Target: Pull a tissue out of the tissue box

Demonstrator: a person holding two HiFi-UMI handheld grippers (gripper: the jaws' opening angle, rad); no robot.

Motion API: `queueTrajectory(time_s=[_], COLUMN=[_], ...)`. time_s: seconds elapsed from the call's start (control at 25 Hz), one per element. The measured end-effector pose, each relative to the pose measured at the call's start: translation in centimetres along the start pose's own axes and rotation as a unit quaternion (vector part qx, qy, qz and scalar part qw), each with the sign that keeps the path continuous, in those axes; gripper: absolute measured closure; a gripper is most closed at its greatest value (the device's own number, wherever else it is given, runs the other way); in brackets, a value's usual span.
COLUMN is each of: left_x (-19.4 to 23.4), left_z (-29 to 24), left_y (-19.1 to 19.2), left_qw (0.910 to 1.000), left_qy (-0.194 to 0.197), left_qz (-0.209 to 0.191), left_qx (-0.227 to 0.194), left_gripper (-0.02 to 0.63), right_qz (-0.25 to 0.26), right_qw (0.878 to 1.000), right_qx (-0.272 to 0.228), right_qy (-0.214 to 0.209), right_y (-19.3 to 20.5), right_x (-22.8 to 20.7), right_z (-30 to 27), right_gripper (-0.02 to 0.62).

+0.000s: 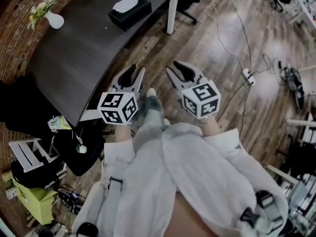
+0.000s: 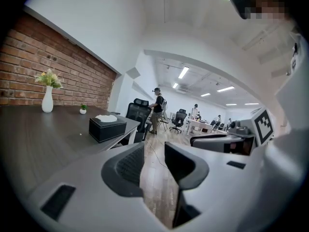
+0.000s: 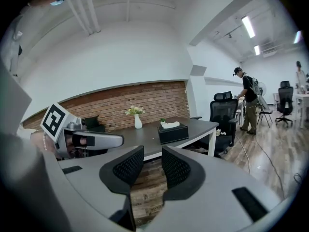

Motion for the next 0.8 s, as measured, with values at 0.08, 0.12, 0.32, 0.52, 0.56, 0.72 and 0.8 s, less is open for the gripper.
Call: queueTrajectory(time_s=[0.08,0.12,0.32,0.52,0.56,0.72,0.8], left_x=[0.9,1.4,5.2,10.3,11.2,14.3,15.7], left_z=[-1.7,-2.5,-6.2,-9.2,-9.9,-12.3,-13.4], left_y=[-1.0,-1.6,-4.8,-9.0,-9.7,-12.2,-13.4], left_qw=[0.9999,0.9998,0.9995,0.9995,0.9995,0.9990,0.9986], left_qy=[0.015,0.020,0.030,0.027,0.028,0.038,0.046], left_qz=[-0.001,-0.003,-0.005,-0.010,-0.012,-0.020,-0.026], left_qx=[0.005,0.005,-0.004,-0.012,-0.012,-0.009,-0.007], left_gripper=[0.492,0.492,0.492,0.492,0.492,0.492,0.492], right_qz=[0.003,0.003,-0.013,0.000,0.000,0.000,0.000], right_qw=[1.000,1.000,1.000,1.000,1.000,0.999,0.999], right_qx=[0.001,0.001,0.003,0.004,0.003,-0.004,-0.007], right_qy=[0.007,0.010,0.008,0.015,0.019,0.035,0.044], right_y=[-0.6,-0.9,-2.4,-5.2,-5.7,-7.6,-8.5], right_x=[-1.0,-1.6,-4.1,-6.1,-6.6,-8.3,-8.8], right_z=[-1.2,-2.0,-7.4,-12.9,-14.0,-17.8,-19.5], right_gripper=[0.497,0.497,0.497,0.497,0.497,0.497,0.497])
Point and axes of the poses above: the fingertips, and each gripper's own axes: z backward along the fingers, x to its left, y out of its underside, the point moved 9 cm from there along z, backward along the fingers, and after that the axes turned 7 degrees about z, right-handed, at the moved point
